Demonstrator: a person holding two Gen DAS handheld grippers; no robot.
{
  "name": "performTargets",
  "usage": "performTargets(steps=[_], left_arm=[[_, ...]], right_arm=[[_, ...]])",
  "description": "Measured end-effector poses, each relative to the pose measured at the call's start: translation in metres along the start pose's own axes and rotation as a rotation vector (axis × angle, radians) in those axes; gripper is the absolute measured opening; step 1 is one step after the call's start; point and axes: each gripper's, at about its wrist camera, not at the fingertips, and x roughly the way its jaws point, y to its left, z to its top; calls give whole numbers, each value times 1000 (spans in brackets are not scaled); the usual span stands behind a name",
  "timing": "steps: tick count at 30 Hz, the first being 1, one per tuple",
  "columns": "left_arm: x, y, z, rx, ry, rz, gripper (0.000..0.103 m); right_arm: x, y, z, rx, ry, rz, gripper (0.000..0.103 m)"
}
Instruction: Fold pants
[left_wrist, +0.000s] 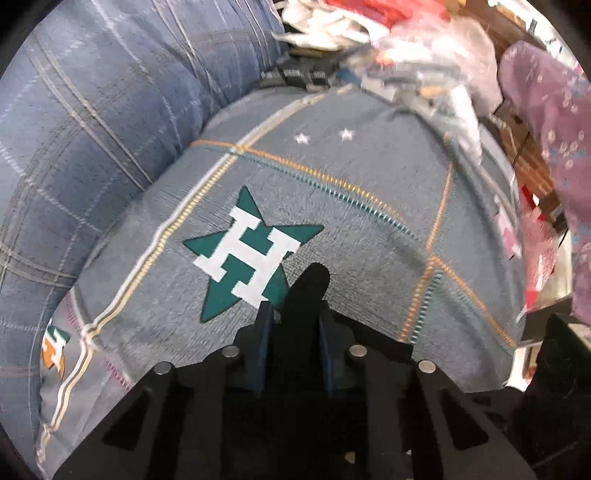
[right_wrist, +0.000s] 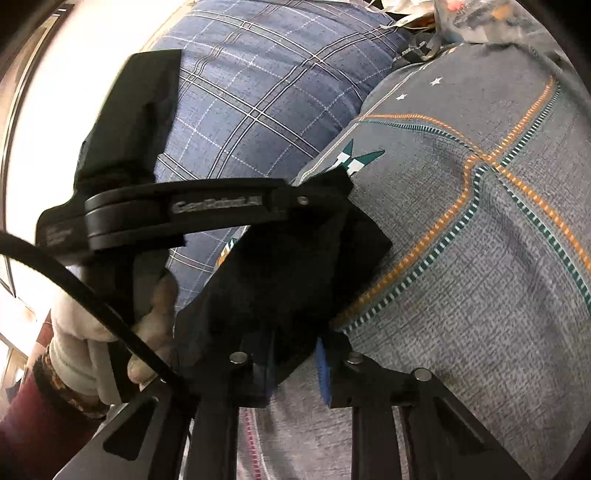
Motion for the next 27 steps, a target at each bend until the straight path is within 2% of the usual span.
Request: performTargets(steps=[8,13,16,19,27], left_arm=[[-89,21,-31,-132,-190,-73,20],[-157,56,-81,-270,-332,-135,20],[-196,85,-127,-358,-422,-147,17],[-217,117,-172,-452,-479,-154,17],[-214,204,-280,-713,-561,-186,17]], right_arm=[[-21,51,0,-152,-38,-12,13],[-30,105,-3,-273,-38,19,13],[-28,146,-14,-367,-17,47,13],[-16,190,-34,-475,26,63,13],[58,277,-97,-691,204,65,12]])
